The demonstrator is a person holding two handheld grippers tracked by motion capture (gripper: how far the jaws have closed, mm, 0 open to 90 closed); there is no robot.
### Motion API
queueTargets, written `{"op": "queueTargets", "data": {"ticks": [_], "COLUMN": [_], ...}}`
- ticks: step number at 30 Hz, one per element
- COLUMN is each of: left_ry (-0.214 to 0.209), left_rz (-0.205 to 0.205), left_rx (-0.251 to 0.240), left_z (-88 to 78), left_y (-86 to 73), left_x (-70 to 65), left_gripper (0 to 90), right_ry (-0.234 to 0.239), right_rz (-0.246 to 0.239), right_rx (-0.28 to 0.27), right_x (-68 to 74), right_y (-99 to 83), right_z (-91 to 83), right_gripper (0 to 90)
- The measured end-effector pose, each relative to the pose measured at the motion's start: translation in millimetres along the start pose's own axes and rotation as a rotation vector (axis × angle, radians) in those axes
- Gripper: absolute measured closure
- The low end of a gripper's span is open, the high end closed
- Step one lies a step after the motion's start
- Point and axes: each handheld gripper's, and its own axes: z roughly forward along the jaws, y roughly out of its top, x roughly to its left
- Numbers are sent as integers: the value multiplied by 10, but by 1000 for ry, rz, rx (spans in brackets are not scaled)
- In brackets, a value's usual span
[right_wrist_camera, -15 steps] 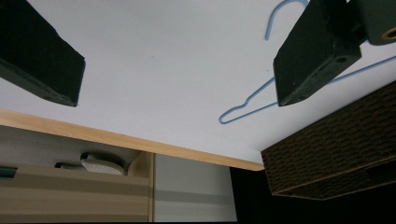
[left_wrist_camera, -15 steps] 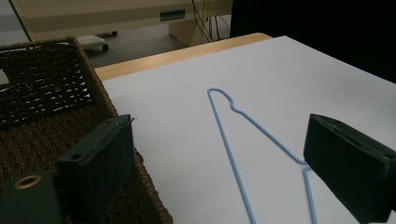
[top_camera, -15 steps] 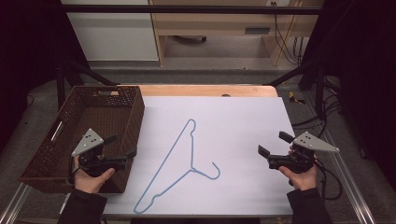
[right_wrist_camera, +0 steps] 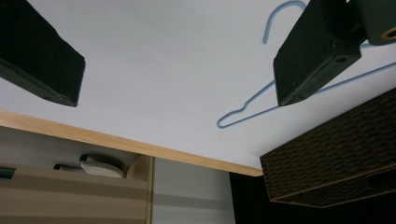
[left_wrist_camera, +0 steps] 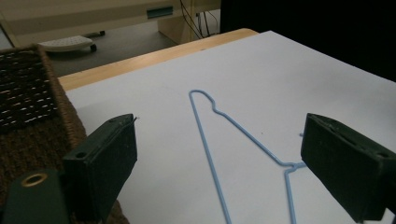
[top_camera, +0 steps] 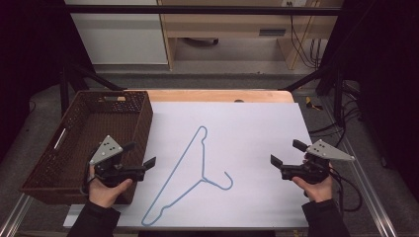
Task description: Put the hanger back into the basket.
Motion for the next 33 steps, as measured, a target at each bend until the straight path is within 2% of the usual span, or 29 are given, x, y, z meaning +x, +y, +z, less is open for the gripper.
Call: {"op": "queueTargets", "data": {"ticks": [7, 10, 15, 16, 17, 21, 22, 25, 27, 28, 30, 31, 32, 33], "left_ry": [-53, -69, -91, -106, -106, -124, -134, -142, -150, -150, -160, -160, -167, -167], "left_rz": [42, 53, 62, 68, 68, 95, 107, 112, 128, 128, 134, 134, 146, 146], "left_rx": [63, 85, 122, 152, 152, 214, 244, 271, 317, 317, 357, 357, 385, 385], "left_z": [207, 262, 362, 427, 427, 555, 614, 671, 757, 757, 830, 830, 876, 876], "left_y": [-19, -38, -74, -102, -102, -158, -184, -210, -262, -262, -303, -303, -323, -323], "left_x": [-233, -298, -369, -413, -413, -501, -537, -568, -621, -621, -647, -647, -660, -660], "left_gripper": [111, 121, 155, 161, 164, 169, 173, 177, 189, 197, 209, 219, 224, 236], "right_ry": [-4, 0, 2, 6, 6, 7, 7, 7, 6, 6, 8, 8, 9, 9], "right_rz": [-4, 0, -22, -29, -29, -25, -26, -24, -31, -31, -34, -34, -31, -31], "right_rx": [14, 21, 42, 49, 49, 50, 52, 54, 66, 66, 66, 66, 65, 65], "right_x": [33, 48, 70, 73, 73, 79, 79, 88, 94, 94, 99, 99, 100, 100], "right_y": [-9, -13, -29, -36, -36, -36, -39, -42, -52, -52, -54, -54, -53, -53], "right_z": [33, 43, 85, 94, 94, 95, 95, 104, 118, 118, 123, 123, 122, 122], "right_gripper": [24, 24, 23, 23, 23, 24, 25, 26, 26, 26, 25, 25, 29, 29]}}
